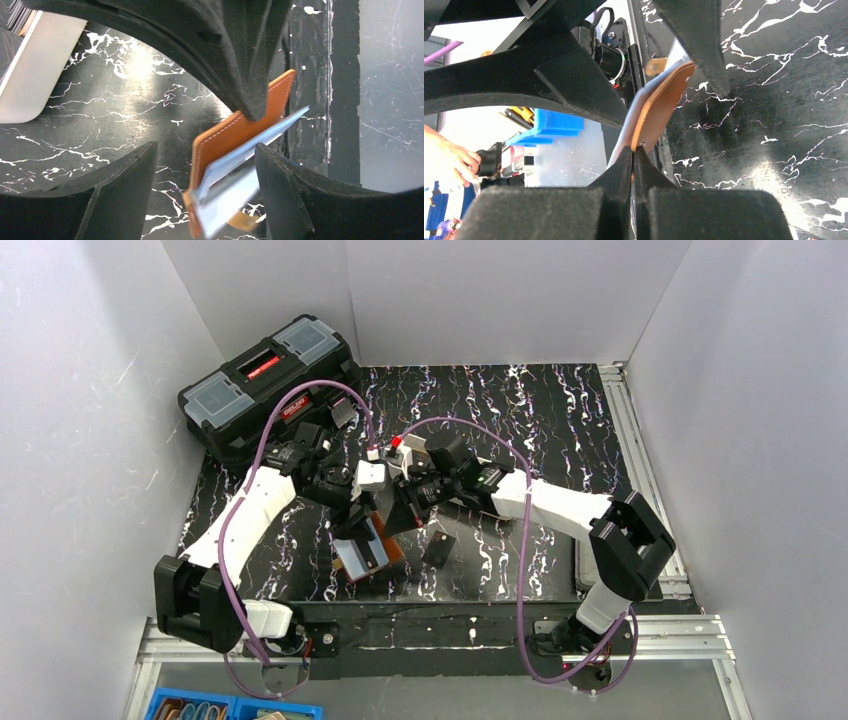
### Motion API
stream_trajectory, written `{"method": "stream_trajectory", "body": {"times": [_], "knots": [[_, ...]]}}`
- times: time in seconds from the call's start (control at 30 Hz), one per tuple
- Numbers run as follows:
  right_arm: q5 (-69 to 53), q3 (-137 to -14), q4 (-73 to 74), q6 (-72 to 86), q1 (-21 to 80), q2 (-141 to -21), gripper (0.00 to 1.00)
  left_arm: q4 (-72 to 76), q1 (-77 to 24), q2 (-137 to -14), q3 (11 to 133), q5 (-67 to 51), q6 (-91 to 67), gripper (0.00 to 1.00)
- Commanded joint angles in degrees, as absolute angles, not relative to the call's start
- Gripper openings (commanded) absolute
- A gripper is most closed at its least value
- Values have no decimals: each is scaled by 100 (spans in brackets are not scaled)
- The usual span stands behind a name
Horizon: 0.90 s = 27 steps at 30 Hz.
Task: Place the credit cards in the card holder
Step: Insert the credit card into the card holder.
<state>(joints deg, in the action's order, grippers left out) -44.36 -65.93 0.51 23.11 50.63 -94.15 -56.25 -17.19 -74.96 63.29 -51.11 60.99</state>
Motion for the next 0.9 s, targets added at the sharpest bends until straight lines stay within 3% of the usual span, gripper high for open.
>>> {"method": "stream_trajectory", "body": {"times": [0.0,0.17,0.27,0.3,0.43,0.5,0.57,0.7,0.87], "knots": [[-4597,-6875,-9,2125,5133,-9248,1,-5620,-1690,-7466,6512,-5024,6146,69],[-4583,-6869,-9,2051,5142,-9208,1,-6028,-1658,-7442,6555,-5057,6441,68],[-4579,-6891,-9,2009,5154,-9156,1,-6221,-1657,-7464,6580,-5263,6493,59],[-4549,-6906,-70,1995,5189,-9122,1,-6295,-1656,-7486,6635,-5410,6448,38],[-4451,-6952,-95,2004,5220,-9119,1,-6719,-1657,-7625,6809,-5503,6687,0],[-4434,-6965,-127,2019,5234,-9116,5,-6892,-1655,-7673,6887,-5533,6774,0],[-4415,-6978,-140,2042,5238,-9129,20,-6953,-1654,-7656,6925,-5566,6802,0],[-4418,-6942,-167,2017,5238,-9126,39,-7049,-1656,-7635,7023,-5635,6783,0],[-4574,-6865,-253,1903,5229,-9120,44,-7133,-1655,-7599,7147,-5716,6751,0]]}}
